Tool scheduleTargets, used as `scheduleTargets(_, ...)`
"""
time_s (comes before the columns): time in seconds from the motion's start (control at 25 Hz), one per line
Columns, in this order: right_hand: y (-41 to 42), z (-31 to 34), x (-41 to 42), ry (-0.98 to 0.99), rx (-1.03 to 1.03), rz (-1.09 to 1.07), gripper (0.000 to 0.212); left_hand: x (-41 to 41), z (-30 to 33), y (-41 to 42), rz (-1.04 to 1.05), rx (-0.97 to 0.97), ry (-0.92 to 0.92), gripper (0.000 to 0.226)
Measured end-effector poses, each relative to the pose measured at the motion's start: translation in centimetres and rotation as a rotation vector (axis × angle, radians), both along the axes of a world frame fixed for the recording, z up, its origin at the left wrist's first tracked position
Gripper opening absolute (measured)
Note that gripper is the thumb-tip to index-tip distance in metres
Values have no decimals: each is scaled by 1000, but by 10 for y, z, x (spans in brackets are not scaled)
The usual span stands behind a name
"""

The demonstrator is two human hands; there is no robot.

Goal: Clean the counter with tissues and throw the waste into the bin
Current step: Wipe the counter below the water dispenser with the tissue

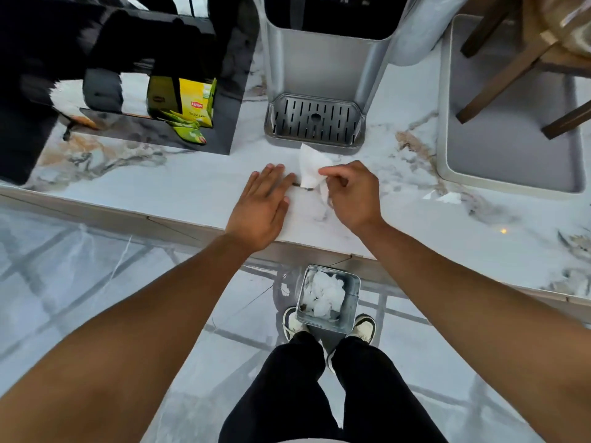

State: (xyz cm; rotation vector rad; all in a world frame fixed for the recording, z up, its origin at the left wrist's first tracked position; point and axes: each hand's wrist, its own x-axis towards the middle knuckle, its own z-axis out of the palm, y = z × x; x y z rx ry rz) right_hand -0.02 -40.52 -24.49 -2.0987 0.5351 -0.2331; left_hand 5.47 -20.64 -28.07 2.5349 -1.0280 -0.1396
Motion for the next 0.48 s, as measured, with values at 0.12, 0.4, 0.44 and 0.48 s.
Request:
scheduleTargets(0.12, 30, -9, 42, -19, -114, 47, 28, -12, -2, 22, 38, -7, -62, 50)
scheduleTargets(0.4, 51, -21, 55, -23, -162, 431, 28, -30, -5, 45, 45, -4, -89, 46)
scheduleTargets(0.44, 45, -20, 44, -25, -152, 459, 29, -32, -4, 44, 51, -13, -74, 46)
scheduleTargets(0.48, 39, -19, 31, -21, -142, 480, 29, -34, -4, 42, 60, -18, -67, 46)
